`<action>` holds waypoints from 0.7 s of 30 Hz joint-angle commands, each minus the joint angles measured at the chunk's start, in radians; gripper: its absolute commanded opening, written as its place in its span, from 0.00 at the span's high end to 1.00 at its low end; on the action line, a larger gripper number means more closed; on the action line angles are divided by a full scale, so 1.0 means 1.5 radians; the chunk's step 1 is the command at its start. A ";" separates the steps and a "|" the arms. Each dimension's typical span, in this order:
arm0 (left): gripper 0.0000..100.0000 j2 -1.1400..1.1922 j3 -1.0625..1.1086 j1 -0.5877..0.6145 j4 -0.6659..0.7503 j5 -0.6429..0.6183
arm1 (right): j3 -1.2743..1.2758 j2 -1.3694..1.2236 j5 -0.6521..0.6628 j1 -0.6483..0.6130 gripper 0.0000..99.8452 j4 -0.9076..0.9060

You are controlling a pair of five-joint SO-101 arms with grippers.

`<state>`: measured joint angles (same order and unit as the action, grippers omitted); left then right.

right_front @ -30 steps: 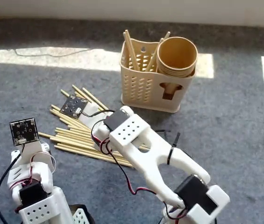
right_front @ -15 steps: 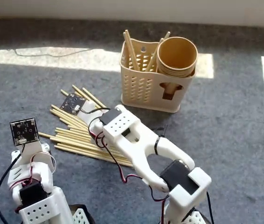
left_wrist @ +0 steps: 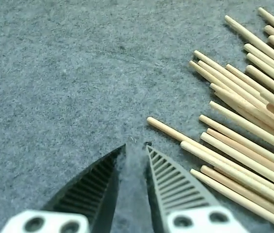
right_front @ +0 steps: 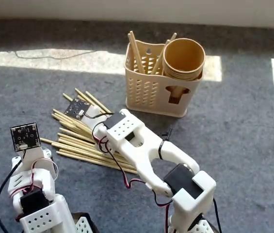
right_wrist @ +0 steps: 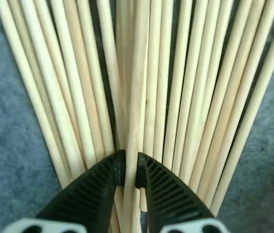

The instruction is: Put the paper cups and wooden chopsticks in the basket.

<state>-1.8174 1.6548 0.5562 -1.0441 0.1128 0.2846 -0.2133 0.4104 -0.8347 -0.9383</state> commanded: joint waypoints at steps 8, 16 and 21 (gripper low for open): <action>0.93 -0.006 -0.001 0.007 0.011 0.005 | -0.043 0.041 0.008 0.031 1.00 -0.041; 0.93 -0.006 -0.001 0.007 0.011 0.005 | -0.013 0.067 0.008 0.031 0.99 -0.041; 0.93 -0.006 -0.001 0.007 0.011 0.005 | 0.009 0.067 0.008 0.032 0.98 -0.041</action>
<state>-1.8174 1.6609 0.5562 -1.0441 0.1128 0.2954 -0.1765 0.4104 -0.8009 -0.9904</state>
